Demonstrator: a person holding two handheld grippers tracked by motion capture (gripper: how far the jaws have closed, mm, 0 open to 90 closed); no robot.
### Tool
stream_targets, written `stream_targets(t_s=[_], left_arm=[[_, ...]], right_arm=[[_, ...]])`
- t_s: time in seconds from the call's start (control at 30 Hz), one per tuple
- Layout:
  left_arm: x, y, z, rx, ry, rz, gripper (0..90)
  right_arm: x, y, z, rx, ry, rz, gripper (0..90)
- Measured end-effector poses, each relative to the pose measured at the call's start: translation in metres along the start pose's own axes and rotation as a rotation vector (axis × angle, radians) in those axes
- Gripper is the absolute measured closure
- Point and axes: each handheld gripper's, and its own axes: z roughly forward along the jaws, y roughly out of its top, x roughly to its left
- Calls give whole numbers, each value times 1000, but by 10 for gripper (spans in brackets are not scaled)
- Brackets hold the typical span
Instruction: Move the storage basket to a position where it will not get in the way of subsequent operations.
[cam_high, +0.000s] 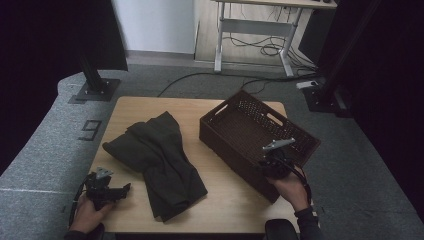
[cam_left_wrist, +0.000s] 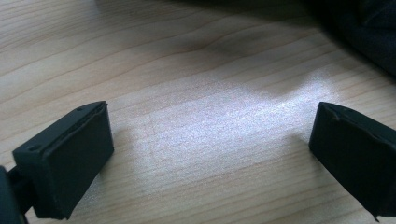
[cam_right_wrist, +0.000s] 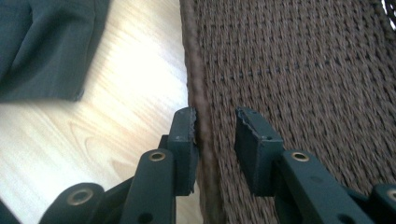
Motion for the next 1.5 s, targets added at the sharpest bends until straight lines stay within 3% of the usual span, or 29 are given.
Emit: stream_targets(t_s=[0.37, 0.8, 1.5], left_arm=[[0, 0, 0, 0, 0, 0, 0], [0, 0, 0, 0, -1, 0, 0], [0, 0, 0, -1, -1, 0, 0]], right_arm=[[-1, -20, -13, 11, 1, 26, 790], [-21, -12, -5, 24, -79, 52, 768], [-54, 4, 10, -3, -97, 130, 757]])
